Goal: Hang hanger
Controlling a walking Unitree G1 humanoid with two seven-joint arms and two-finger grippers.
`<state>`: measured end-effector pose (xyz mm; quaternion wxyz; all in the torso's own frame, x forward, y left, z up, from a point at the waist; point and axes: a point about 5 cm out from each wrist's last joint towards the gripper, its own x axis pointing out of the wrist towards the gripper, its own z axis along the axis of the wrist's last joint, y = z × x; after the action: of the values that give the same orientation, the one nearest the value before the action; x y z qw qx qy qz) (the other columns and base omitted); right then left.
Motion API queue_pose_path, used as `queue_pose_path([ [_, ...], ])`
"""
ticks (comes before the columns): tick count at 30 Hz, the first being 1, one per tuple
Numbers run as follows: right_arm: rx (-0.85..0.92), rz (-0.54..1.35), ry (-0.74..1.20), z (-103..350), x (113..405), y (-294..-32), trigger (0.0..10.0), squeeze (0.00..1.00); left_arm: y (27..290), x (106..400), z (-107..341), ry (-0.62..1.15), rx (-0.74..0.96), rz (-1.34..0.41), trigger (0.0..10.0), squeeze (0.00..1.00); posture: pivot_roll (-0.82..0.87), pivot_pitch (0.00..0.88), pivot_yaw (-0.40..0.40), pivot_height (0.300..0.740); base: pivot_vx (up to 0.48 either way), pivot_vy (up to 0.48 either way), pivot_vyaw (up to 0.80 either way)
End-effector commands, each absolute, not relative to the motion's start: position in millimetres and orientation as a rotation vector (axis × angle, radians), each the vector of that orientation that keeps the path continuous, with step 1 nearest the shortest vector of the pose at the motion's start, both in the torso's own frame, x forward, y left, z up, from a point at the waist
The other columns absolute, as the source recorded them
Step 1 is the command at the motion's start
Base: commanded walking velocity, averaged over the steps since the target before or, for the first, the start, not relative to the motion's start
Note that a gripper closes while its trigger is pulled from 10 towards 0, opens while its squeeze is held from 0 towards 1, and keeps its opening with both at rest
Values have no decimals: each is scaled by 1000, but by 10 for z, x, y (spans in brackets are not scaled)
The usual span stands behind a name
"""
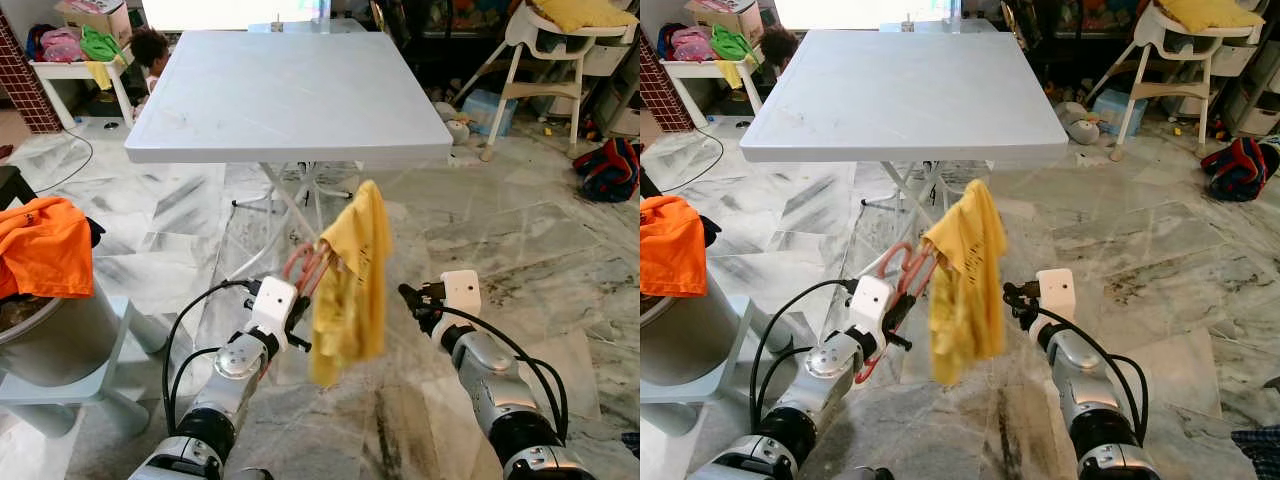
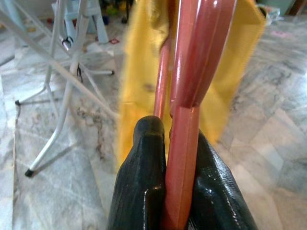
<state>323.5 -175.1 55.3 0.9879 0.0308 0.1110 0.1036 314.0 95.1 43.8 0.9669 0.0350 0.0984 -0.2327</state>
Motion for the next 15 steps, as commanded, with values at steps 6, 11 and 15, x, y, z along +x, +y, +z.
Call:
queue_pose_path([
  [6,39,279,121,711,3255,-1668,10000,0,969,3179,489,214,122,-540,0,0,51,126,24,740,0,0,0],
  [11,54,243,121,693,3191,-1738,10000,0,929,3221,526,238,166,-608,0,0,12,152,36,740,0,0,0],
  [15,46,267,145,638,3062,-1745,10000,0,883,3275,589,236,179,-648,0,0,-18,178,38,740,0,0,0],
])
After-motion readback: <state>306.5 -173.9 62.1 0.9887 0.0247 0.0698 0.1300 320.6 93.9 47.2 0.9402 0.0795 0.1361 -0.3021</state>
